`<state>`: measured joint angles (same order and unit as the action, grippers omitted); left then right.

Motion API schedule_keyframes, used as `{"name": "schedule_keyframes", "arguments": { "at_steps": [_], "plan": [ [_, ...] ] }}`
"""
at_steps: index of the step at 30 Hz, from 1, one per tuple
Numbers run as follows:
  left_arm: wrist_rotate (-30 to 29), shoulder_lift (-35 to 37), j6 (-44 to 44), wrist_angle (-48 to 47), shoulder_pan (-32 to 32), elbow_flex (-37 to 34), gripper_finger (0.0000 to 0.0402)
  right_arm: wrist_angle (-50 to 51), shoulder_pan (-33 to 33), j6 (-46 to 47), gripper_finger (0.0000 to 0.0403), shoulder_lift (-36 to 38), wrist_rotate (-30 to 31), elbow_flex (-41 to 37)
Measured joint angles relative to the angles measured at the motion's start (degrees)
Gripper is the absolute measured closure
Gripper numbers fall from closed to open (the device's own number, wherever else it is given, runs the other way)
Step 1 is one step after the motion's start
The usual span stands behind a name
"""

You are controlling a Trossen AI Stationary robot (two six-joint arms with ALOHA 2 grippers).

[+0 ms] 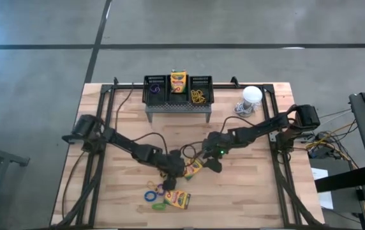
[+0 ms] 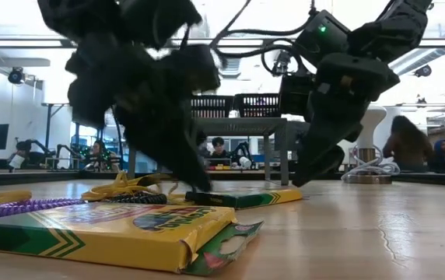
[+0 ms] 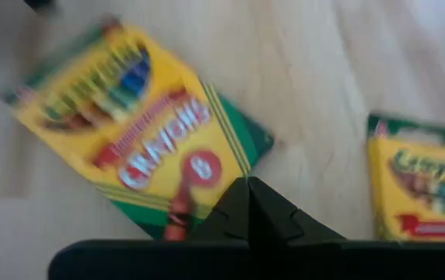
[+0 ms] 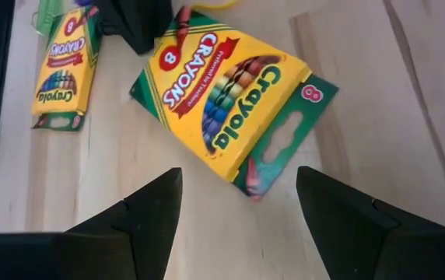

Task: Pick & Place Office Desk Supplies
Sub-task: Put the yellow crayon box into the middle black basket on the shelf

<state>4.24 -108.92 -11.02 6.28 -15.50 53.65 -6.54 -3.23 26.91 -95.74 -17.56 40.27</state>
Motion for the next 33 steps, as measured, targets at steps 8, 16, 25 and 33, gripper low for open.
{"name": "schedule_keyframes", "arguments": {
  "at_steps": [8,16,25,33],
  "plan": [
    [1.2,-1.9,-1.3,0.4,0.3,0.0,0.0400,-1.2,1.1,2.1,0.0154,-4.1,-0.7,0.7],
    [0.6,-2.8,-1.5,5.1,0.7,-2.6,0.0401,-4.9,1.6,2.5,0.0154,-5.8,-2.2,0.9],
    [1.4,-3.7,-2.5,8.0,2.3,-3.1,0.0401,-3.6,1.6,3.2,0.0154,-6.1,-4.6,3.1],
    [0.5,-3.9,-2.5,9.2,2.4,-3.0,0.0401,-3.0,1.6,3.2,0.0154,-6.1,-7.5,5.4]
  ]
}}
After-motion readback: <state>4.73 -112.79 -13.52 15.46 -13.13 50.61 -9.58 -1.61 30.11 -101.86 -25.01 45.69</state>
